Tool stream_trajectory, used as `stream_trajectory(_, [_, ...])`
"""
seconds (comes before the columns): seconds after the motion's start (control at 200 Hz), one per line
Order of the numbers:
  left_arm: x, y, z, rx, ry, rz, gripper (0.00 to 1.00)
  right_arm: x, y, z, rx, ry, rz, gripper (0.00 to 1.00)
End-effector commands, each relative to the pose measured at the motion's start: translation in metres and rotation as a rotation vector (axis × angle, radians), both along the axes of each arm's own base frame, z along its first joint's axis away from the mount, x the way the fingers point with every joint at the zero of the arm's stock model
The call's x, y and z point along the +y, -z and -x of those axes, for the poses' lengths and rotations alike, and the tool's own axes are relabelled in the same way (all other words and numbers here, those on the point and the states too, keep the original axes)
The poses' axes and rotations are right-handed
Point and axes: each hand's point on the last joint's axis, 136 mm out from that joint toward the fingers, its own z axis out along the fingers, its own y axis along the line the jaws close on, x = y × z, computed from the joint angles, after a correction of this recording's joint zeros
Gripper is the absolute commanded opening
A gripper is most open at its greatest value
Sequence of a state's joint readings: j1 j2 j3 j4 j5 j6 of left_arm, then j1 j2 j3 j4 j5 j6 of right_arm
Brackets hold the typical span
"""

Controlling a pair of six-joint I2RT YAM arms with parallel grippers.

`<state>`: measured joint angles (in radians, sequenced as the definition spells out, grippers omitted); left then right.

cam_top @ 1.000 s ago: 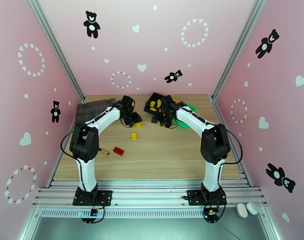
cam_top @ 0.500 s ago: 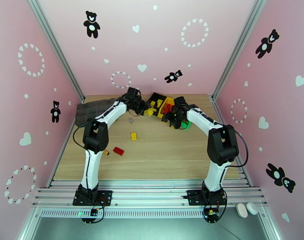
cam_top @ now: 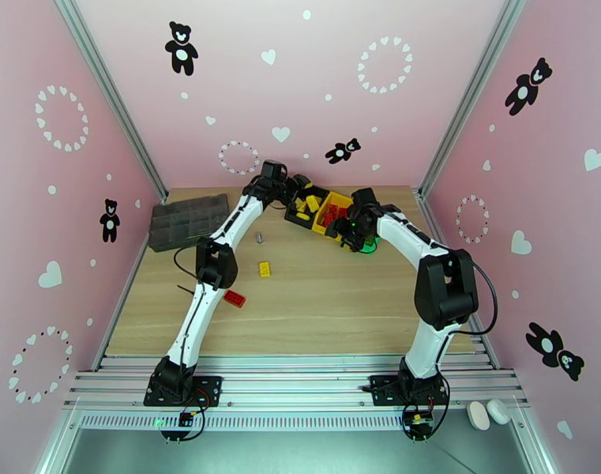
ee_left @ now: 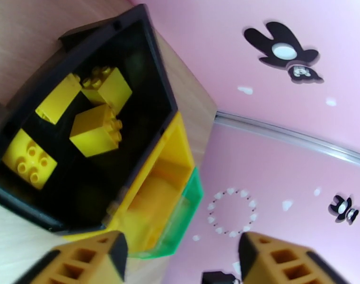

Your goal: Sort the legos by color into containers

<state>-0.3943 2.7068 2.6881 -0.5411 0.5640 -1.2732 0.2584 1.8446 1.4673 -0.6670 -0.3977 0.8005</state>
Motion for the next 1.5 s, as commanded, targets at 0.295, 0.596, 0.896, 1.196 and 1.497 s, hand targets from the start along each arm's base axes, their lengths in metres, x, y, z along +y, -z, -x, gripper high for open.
stream_trajectory(0.295, [0.017,-0.045,0.035,-0.126,0.095,-0.157,0.80,0.002,-0.010,0.006,-0.011,-0.008,-0.004,0.65])
stream_trajectory(0.596, [0.072,-0.036,0.088,-0.094,0.150,-0.498,0.81,0.030,-0.009,0.010,-0.014,-0.056,0.033,0.65])
stream_trajectory(0.896, [0.136,0.013,0.149,0.027,0.217,-0.816,0.81,0.051,0.005,0.025,0.027,-0.097,0.136,0.68])
stream_trajectory(1.196, [0.157,0.071,0.199,0.136,0.315,-0.925,0.78,0.059,0.018,0.037,0.065,-0.109,0.176,0.71])
stream_trajectory(1.497, [0.150,0.105,0.222,0.188,0.396,-0.919,0.70,0.062,0.022,0.039,0.074,-0.112,0.178,0.71])
